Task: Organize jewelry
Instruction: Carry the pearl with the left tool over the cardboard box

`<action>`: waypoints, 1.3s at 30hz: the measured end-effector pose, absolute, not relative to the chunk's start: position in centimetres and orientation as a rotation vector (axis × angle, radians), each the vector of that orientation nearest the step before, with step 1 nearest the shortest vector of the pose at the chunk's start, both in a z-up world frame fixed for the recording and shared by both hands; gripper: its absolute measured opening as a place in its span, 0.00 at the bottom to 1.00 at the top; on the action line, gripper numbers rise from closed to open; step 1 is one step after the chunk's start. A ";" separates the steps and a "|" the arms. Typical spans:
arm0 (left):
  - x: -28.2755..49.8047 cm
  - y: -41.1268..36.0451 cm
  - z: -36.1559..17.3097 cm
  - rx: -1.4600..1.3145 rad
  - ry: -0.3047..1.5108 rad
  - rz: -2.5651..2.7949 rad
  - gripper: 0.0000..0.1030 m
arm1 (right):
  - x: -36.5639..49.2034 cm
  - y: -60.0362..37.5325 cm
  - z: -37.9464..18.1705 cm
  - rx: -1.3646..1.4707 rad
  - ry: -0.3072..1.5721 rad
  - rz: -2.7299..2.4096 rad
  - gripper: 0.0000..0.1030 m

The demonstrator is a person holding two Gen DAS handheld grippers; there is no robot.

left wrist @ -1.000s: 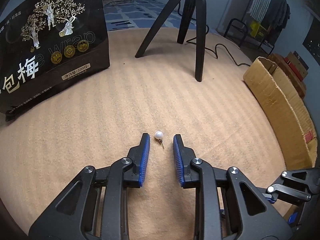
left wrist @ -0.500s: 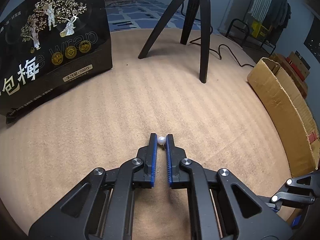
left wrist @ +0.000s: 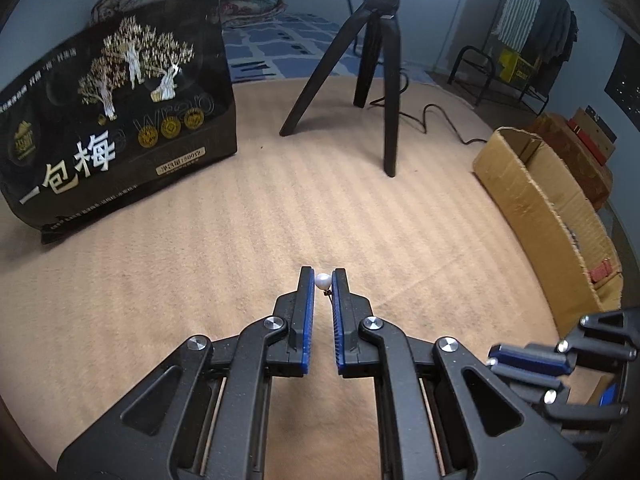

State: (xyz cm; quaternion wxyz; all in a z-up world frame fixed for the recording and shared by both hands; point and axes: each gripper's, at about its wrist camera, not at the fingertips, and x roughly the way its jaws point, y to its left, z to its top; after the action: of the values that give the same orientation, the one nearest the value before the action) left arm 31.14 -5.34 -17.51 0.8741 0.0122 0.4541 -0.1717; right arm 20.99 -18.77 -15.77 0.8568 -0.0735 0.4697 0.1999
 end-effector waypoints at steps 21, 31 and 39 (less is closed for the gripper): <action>26.4 -12.2 -10.4 0.041 0.848 -0.473 0.06 | 19.4 -29.8 -9.0 -0.027 0.870 0.216 0.06; 25.2 -16.8 -9.5 0.042 0.839 -0.540 0.06 | 19.4 -35.1 -7.7 0.041 0.836 0.129 0.06; 24.6 -20.6 -9.2 0.053 0.836 -0.586 0.06 | 19.9 -37.9 -7.7 0.079 0.828 0.087 0.06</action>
State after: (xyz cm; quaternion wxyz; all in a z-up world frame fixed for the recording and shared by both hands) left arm 24.60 -20.64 -9.20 0.8722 0.0251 0.4000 -0.2804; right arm 19.86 -37.95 -7.74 0.9139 0.0383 0.4019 0.0421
